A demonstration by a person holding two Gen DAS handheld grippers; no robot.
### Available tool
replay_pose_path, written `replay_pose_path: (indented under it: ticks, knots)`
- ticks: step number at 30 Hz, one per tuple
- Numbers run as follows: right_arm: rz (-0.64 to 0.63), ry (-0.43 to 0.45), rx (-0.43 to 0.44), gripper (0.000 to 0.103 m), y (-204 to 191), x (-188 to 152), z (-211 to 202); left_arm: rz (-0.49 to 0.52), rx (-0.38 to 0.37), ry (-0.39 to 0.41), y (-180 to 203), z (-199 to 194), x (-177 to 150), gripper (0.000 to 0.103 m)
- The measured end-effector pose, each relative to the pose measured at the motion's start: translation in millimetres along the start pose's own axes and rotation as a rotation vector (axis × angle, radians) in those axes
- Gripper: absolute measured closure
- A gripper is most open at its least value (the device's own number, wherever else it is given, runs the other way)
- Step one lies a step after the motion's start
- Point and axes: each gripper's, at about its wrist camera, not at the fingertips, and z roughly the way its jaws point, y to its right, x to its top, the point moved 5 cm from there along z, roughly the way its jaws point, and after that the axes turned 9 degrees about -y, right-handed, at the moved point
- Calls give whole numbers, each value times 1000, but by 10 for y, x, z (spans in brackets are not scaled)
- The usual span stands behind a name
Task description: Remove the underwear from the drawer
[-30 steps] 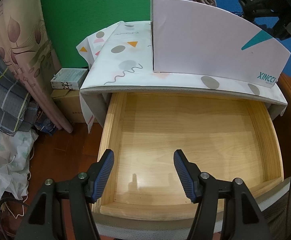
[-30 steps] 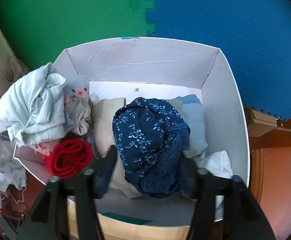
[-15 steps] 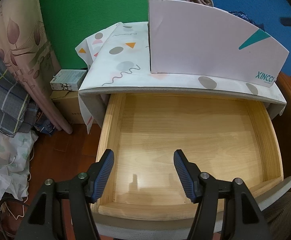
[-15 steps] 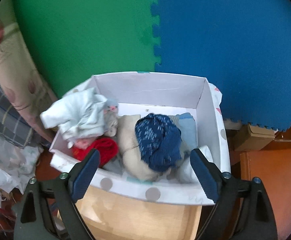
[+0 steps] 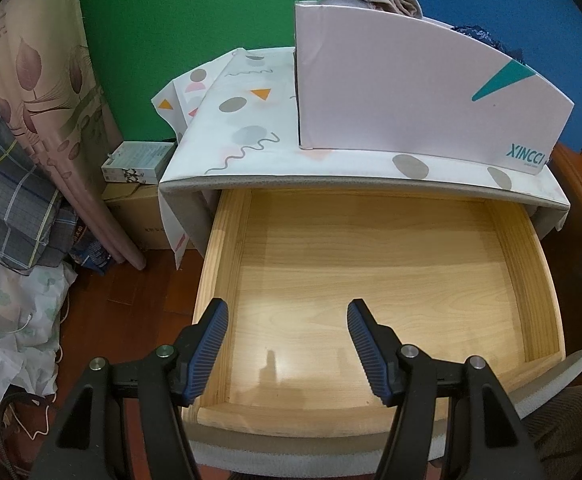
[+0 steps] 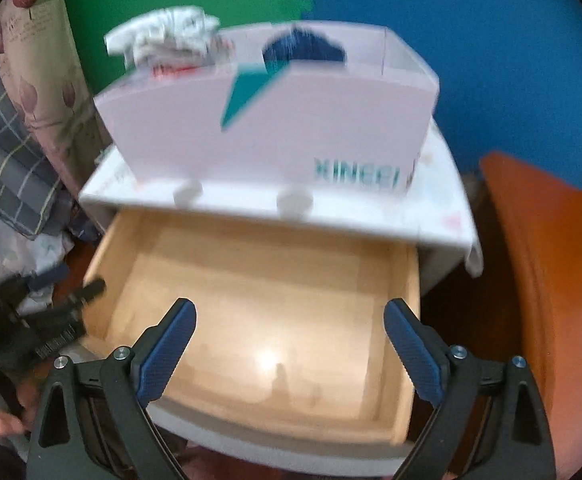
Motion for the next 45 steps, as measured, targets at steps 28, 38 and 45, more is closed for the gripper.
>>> replay_pose_path:
  ticks: [28, 38, 45]
  knots:
    - [34, -70, 36, 9, 10, -290, 339, -2, -2, 20, 110, -134, -189, 39]
    - [20, -82, 32, 9, -15, -287, 369, 10, 10, 20, 140, -134, -186, 39]
    - [15, -87, 28, 9, -25, -268, 379, 23, 19, 31, 160, -146, -194, 39]
